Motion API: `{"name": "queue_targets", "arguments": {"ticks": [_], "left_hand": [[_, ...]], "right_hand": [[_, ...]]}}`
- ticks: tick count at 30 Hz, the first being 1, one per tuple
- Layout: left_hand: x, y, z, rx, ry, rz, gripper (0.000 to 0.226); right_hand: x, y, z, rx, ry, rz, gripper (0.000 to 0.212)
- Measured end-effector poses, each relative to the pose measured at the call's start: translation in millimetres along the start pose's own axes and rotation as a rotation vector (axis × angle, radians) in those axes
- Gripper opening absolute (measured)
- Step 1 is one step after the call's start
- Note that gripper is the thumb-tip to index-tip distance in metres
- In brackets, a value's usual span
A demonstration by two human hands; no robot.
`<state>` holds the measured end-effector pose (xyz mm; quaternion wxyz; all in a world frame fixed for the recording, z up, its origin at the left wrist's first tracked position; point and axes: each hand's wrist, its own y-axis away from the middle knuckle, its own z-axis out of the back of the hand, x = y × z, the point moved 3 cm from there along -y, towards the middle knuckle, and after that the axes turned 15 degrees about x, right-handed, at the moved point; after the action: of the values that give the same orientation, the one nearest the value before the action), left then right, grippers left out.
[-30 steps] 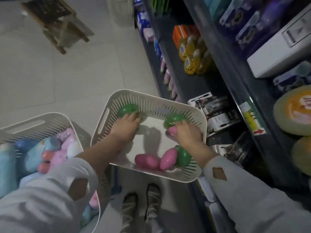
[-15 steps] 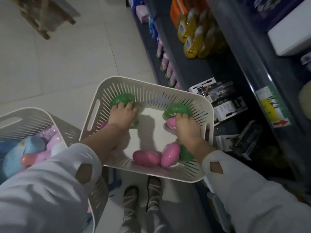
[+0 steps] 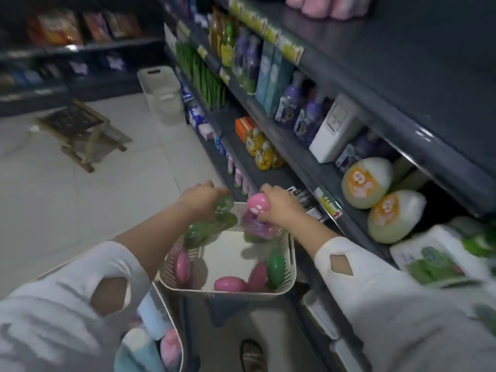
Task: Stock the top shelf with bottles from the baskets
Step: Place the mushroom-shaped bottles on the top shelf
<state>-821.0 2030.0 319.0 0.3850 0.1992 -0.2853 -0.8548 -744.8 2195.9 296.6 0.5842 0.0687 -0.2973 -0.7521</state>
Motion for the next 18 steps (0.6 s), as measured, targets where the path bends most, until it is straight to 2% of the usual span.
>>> {"name": "queue_targets", "arguments": {"ticks": [7, 12, 18], "left_hand": [[-55.9, 113.5, 47.3, -0.266, 0.096, -0.278, 0.076], [-112.4, 189.2, 76.4, -0.313, 0.213, -0.464, 0.062], [-209.6, 262.8, 98.2, -0.394, 0.233, -0.709, 0.061]], "right_hand": [[14.4, 147.2, 54.1, -0.249, -0.09, -0.104, 0.051], [13.4, 264.3, 80.4, -0.425, -0.122, -0.218, 0.053], [-16.5, 405.4, 96.7, -0.67, -0.166, -0.343, 0.057]]}}
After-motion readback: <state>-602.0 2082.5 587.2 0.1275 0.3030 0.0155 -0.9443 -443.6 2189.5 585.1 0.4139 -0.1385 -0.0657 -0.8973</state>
